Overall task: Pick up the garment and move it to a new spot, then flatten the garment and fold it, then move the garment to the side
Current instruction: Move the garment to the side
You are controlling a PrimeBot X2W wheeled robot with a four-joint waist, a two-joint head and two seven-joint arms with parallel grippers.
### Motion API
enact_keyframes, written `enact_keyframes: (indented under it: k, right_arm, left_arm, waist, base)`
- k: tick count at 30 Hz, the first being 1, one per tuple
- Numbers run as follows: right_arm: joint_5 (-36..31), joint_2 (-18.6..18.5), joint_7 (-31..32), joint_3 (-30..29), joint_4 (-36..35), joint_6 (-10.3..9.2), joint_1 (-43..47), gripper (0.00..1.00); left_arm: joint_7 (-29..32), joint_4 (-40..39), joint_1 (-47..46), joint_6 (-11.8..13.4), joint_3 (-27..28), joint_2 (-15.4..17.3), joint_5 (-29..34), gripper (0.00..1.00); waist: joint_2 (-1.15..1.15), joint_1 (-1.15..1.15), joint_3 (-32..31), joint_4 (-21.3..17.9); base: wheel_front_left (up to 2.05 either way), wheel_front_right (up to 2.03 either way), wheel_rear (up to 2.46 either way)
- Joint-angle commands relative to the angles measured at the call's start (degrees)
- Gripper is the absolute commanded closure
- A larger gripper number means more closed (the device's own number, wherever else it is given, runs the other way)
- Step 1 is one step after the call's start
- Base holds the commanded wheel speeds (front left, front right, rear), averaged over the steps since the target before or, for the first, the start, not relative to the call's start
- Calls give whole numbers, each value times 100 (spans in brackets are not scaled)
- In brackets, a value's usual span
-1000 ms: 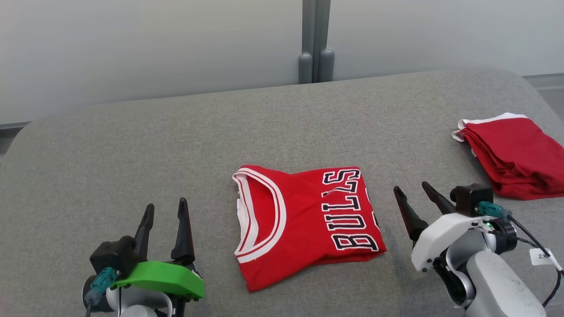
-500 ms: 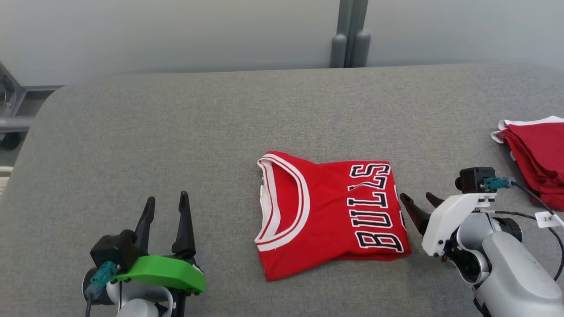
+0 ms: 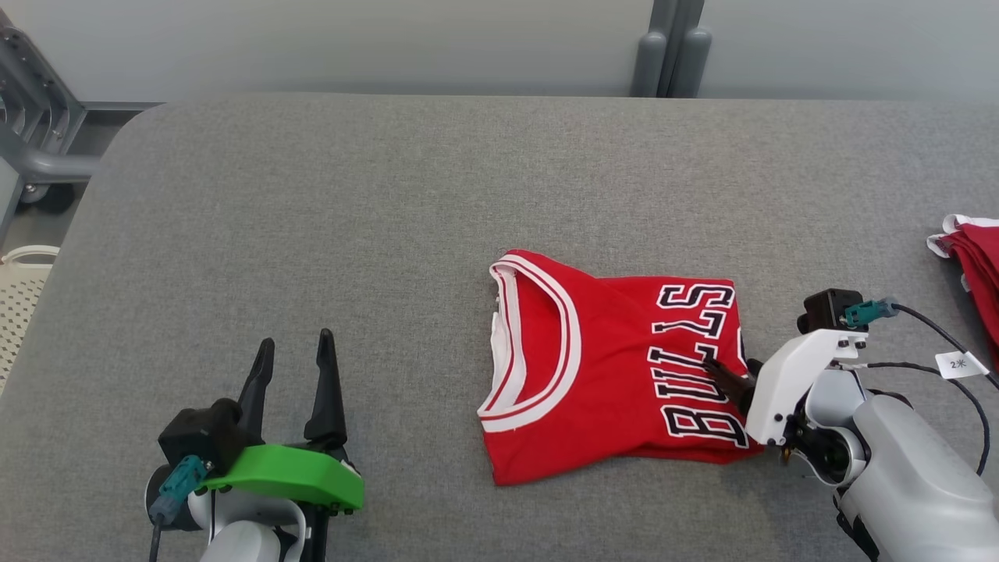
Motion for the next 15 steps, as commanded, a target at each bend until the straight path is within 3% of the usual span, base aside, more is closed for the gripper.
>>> enact_keyframes:
  k: [1,2,3,4,5,6,15]
  right_arm:
    - [111,32,43,71,86,1,-49,24]
    - [111,32,43,71,86,1,-49,24]
    - [175,28,8,166,96,1,-103,66]
    - [175,28,8,166,96,1,-103,66]
    - [206,9,-31,213,85,0,-134,89]
    - [217,-14,-85,248,69,1,-173,100]
    - [179,-388,-474,611,-76,-1,-501,100]
  left_arm:
    - [-26,13,-84,9,10,31,23,0]
    - [-26,13,-84,9,10,31,23,0]
    - [-30,14,-90,18,9,33,23,0]
    - [-30,14,-90,18,9,33,23,0]
    - [-32,12,-95,20,5,34,29,0]
    - [-35,10,-99,26,4,35,34,0]
    - [-59,-11,-133,6,-37,28,58,0]
  waist:
    - [0,0,15,6]
    - [0,0,15,6]
    - [0,0,26,0]
    - [0,0,26,0]
    - [0,0,32,-6]
    - [0,0,38,-17]
    - [0,0,60,-419]
  base:
    - [0,0,0]
    - [0,0,0]
    - [0,0,0]
    - [0,0,0]
    - [0,0,0]
    - [0,0,0]
    - [0,0,0]
